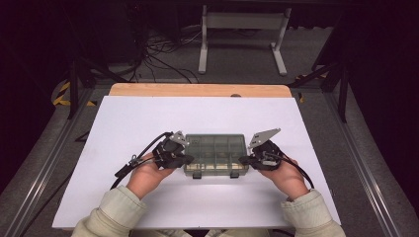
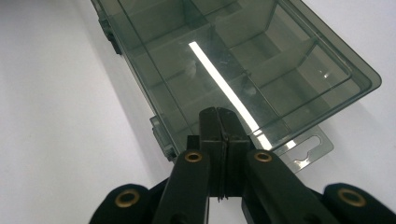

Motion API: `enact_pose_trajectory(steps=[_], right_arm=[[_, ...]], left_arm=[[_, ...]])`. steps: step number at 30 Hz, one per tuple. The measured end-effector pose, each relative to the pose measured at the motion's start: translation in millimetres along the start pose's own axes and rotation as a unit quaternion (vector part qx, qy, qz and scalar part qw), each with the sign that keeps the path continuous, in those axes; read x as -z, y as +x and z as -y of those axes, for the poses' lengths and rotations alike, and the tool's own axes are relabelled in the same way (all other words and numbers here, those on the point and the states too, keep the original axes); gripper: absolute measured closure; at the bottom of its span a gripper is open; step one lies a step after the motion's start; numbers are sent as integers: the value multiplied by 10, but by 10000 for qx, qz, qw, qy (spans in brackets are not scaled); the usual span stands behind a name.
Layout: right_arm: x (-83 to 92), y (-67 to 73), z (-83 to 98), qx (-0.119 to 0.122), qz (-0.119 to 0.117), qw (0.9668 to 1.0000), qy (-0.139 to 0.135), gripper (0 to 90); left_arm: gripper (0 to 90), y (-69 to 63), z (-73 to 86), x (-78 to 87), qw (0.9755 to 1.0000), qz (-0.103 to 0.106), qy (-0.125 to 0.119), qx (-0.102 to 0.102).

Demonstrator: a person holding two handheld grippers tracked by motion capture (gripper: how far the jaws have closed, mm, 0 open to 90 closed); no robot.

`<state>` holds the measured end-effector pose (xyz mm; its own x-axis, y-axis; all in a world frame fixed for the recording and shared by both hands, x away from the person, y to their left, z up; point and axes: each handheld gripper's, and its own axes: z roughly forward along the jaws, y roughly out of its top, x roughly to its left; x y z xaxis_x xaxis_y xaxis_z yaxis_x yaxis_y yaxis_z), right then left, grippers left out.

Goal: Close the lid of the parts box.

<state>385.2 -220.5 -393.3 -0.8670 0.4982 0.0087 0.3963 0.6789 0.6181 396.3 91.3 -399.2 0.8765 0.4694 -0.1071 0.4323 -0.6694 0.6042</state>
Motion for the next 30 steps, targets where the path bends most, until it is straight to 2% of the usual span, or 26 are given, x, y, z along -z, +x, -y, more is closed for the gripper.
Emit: enact_pose_trajectory(steps=[4,10,12,13,17,30], right_arm=[[-2,-12,25,-15,-46,10000,-81,900],[-6,0,19,-1,-11,10000,-47,900],[-6,-3,19,-9,-29,10000,-53,900],[-45,2,23,4,-63,9999,107,900],[-48,8,23,48,-48,10000,54,900],[-47,10,24,63,-48,10000,56,900]], left_arm=[[899,17,41,-3,9998,67,-141,83],[900,-22,20,-9,9998,-83,-43,148],[900,-27,23,-14,9998,-65,-28,170],[900,-22,31,-46,9998,-52,21,177],[900,-3,35,-45,9998,22,4,193],[899,-1,41,-43,9998,20,-20,193]])
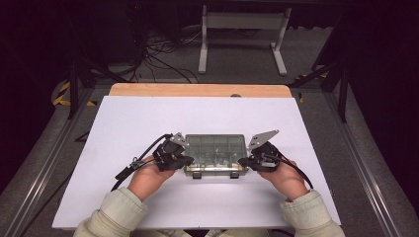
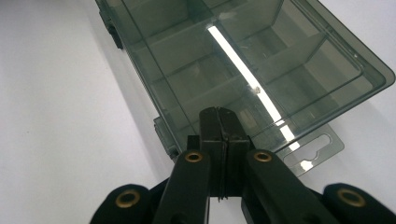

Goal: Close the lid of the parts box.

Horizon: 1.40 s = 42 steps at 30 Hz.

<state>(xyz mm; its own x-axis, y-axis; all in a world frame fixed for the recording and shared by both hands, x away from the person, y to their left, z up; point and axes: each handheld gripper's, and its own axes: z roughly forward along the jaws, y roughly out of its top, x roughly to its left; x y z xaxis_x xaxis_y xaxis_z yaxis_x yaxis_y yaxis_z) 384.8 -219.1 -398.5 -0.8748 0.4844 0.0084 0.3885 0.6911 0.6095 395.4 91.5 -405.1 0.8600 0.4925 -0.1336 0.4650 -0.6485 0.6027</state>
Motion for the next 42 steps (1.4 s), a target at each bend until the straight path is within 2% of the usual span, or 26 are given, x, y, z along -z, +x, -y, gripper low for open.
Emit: enact_pose_trajectory(steps=[1,3,4,5,6,8,9,10,11,12,13,14,17,19,21,23,27,28,30,34,35,36,37,38,41,42], right_arm=[[0,-1,0,4,-3,10000,-3,900],[0,2,0,-5,3,10000,-12,900],[0,2,0,-5,3,10000,-12,900],[1,2,2,-19,7,10000,-24,900],[1,-2,4,-60,7,10000,-44,900],[3,6,17,-4,69,9999,-119,900],[18,25,25,88,102,9995,-271,873],[18,25,25,88,102,9995,-271,873],[37,35,23,114,125,9992,-365,835],[90,58,7,176,224,9981,-542,750],[90,58,7,176,224,9981,-542,750],[116,72,1,179,259,9974,-651,693],[191,111,-3,211,314,9950,-922,591],[236,142,2,262,372,9929,-1096,512],[300,178,20,197,451,9898,-1336,423],[348,206,44,193,553,9861,-1555,340],[431,264,93,167,687,9802,-1850,208],[454,278,106,187,687,9787,-1924,189],[483,304,125,210,732,9757,-2055,151],[543,347,176,235,808,9675,-2386,112],[555,353,187,234,825,9661,-2434,115],[575,363,207,240,844,9630,-2548,115],[587,366,222,260,858,9612,-2609,115],[587,366,222,260,858,9612,-2609,115],[629,389,279,265,935,9554,-2789,111],[639,393,301,272,967,9542,-2817,110]], left_arm=[[899,-9,4,0,10000,-7,-2,30],[894,-28,4,0,10000,-62,-34,-67],[854,-28,4,0,10000,-62,-34,-67],[854,-28,1,1,10000,5,-50,-55],[797,-26,3,3,9999,56,-62,-82],[747,-18,10,12,9998,91,-122,-94],[656,-17,12,25,9998,80,-168,-84],[656,-19,17,45,9996,113,-237,-71],[637,-21,25,75,9994,148,-324,-50],[574,-23,34,111,9990,197,-406,-32],[574,-27,44,149,9985,210,-508,-59],[539,-37,57,186,9982,223,-549,-56],[376,-69,104,285,9967,275,-757,-91],[300,-96,164,389,9952,189,-951,-130],[190,-111,229,482,9927,147,-1199,-51],[123,-124,292,561,9899,101,-1417,16],[43,-156,494,731,9842,-133,-1764,-1],[42,-156,494,731,9842,-133,-1764,-1],[26,-184,654,808,9807,-299,-1931,40],[15,-213,890,905,9699,-510,-2378,139],[15,-203,954,941,9664,-561,-2505,135],[14,-205,991,957,9642,-580,-2583,171],[14,-201,1048,980,9606,-620,-2703,191],[14,-201,1048,980,9606,-620,-2703,191],[14,-173,1208,1045,9521,-752,-2954,256],[14,-161,1267,1060,9474,-800,-3083,308]])
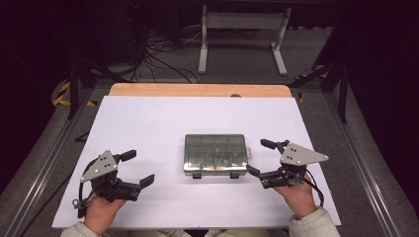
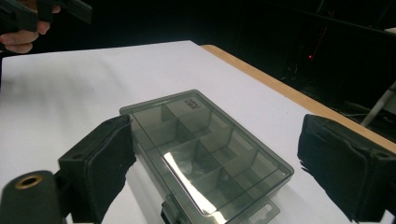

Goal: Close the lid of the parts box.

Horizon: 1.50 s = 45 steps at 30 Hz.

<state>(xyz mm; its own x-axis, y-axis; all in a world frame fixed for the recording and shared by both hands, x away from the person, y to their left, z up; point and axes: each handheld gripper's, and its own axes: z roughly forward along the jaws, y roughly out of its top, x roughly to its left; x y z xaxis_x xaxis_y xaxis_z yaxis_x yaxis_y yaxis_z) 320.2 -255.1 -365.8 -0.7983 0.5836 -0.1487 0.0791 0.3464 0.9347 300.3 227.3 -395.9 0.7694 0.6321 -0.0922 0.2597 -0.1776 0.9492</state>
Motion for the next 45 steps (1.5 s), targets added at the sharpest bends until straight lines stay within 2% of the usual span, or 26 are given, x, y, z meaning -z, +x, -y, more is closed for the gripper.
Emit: enact_pose_trajectory(steps=[3,4,7,10,11,14,19,24,27,30,34,36,39,42,45], right_arm=[[43,-1,43,-15,75,9999,-82,95],[58,-5,64,-5,86,9999,-122,97],[86,-12,111,16,169,9997,-182,73],[107,-24,149,-11,195,9996,-209,58],[107,-24,149,-11,195,9996,-209,58],[128,-30,217,27,221,9993,-294,35],[142,-41,337,128,312,9990,-300,25],[141,-41,420,157,328,9990,-268,15],[129,-48,497,104,368,9988,-295,6],[88,-65,585,-24,346,9993,-156,1],[36,-100,675,-315,318,9990,-87,0],[28,-104,683,-297,374,9988,-86,0],[4,-139,697,-309,410,9987,-44,1],[-14,-163,715,-333,459,9984,90,0],[-14,-164,712,-325,449,9985,7,0]], left_arm=[[14,27,55,54,9999,-60,-121,65],[14,58,120,117,9997,-97,-181,97],[13,81,182,158,9997,-87,-242,27],[13,119,250,204,9993,-259,-229,-112],[13,119,250,204,9993,-259,-229,-112],[11,174,327,256,9989,-309,-353,29],[10,218,413,278,9983,-355,-462,-15],[11,252,498,254,9976,-427,-550,51],[15,242,542,217,9982,-414,-428,-83],[15,227,566,176,9980,-441,-342,-288],[12,243,599,133,9985,-435,-245,-234],[12,267,617,93,9980,-572,-253,-74],[13,303,628,53,9977,-600,-291,110],[14,310,621,69,9976,-615,-309,97],[14,319,619,79,9972,-653,-358,89]])
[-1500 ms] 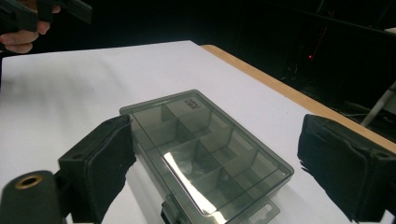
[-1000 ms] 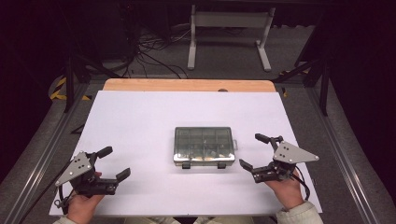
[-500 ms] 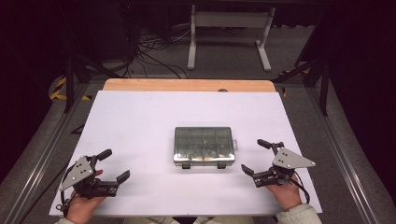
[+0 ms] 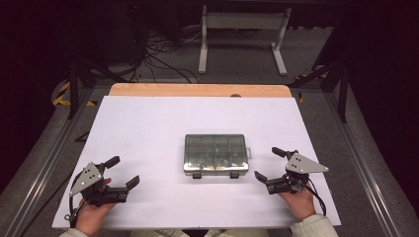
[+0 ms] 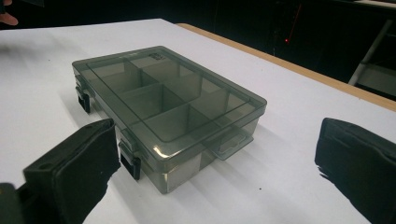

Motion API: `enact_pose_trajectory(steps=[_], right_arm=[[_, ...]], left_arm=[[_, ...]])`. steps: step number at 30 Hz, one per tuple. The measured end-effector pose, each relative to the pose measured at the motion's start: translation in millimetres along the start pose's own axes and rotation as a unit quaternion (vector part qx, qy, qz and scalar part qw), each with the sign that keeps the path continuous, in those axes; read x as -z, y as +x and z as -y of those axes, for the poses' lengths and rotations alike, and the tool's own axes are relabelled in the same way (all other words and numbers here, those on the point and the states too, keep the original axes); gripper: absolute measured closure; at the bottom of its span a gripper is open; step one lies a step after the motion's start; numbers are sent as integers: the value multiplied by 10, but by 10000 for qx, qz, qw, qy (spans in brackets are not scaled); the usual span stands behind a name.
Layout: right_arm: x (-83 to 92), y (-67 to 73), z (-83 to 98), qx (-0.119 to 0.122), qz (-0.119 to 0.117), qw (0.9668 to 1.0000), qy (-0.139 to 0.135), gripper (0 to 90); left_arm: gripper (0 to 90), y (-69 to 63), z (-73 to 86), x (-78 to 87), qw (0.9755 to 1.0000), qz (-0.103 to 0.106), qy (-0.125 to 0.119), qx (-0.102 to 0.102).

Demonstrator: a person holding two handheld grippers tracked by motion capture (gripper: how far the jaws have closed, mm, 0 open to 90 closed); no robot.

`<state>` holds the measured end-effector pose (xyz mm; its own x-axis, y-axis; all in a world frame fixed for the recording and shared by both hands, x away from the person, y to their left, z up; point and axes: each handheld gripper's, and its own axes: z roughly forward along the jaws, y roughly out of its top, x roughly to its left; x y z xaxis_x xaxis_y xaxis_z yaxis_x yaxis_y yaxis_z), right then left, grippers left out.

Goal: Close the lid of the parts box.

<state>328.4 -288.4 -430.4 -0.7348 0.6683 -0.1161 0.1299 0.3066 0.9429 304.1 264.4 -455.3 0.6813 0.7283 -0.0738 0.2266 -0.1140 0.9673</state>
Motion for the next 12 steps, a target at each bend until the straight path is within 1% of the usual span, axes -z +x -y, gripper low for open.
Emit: enact_pose_trajectory(steps=[3,6,7,9,11,12], right_arm=[[0,4,0,17,20,10000,12,0],[12,10,-6,12,63,10000,-15,0],[17,10,-8,27,74,10000,-7,0],[19,10,-8,28,105,9999,-6,0],[18,9,-9,53,126,9999,-41,0],[20,14,-10,28,133,9999,-50,0]], left_arm=[[14,3,-2,0,10000,-7,12,3],[14,-4,-3,3,10000,-18,59,-51],[14,-25,-9,-4,9999,-38,53,-149],[14,-41,-18,-7,9997,-33,59,-239],[13,-47,-19,-7,9997,-27,61,-250],[13,-47,-21,-5,9997,-19,59,-246]])
